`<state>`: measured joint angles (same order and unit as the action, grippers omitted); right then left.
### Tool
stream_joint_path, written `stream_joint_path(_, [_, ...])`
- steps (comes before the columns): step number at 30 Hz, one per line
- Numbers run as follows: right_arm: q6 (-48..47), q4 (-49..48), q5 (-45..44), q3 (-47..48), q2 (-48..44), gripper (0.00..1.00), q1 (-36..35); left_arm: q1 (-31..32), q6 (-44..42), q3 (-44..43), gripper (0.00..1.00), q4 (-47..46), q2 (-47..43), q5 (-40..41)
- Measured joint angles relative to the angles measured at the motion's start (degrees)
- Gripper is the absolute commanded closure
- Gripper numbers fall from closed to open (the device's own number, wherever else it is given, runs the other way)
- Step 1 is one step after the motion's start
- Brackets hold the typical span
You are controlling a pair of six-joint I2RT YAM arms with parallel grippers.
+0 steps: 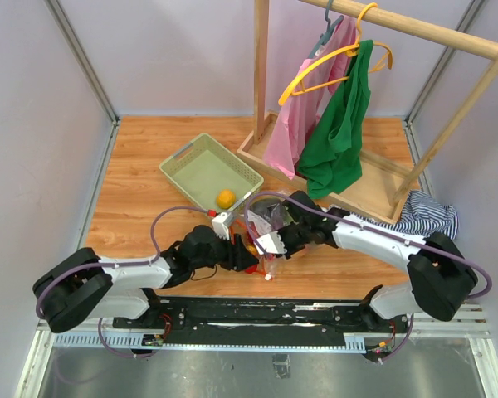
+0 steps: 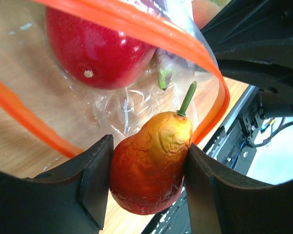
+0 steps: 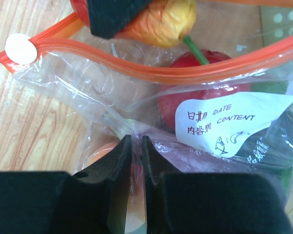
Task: Open the zip-top bag and remove the fake food
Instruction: Pick up the fake fruit from the zipper food storage bag.
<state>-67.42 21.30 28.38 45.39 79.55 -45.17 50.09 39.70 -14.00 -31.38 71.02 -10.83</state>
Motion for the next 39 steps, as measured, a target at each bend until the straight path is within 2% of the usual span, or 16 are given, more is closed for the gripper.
stream_joint_path(20, [-0.74,4.00,1.62,1.68,-4.39,0.76,0.96,-1.57,1.44,2.01,0.78,14.03,-25.35,7.04])
stream_joint_path(26, [-0.83,4.79,2.10,2.03,-5.22,0.75,0.96,-5.20,-0.50,0.24,0.79,18.08,-27.02,6.91])
stream_joint_path(39, [-0.94,5.68,2.21,2.27,-6.27,0.75,0.96,-10.58,-3.98,-3.54,0.85,18.69,-26.38,4.83])
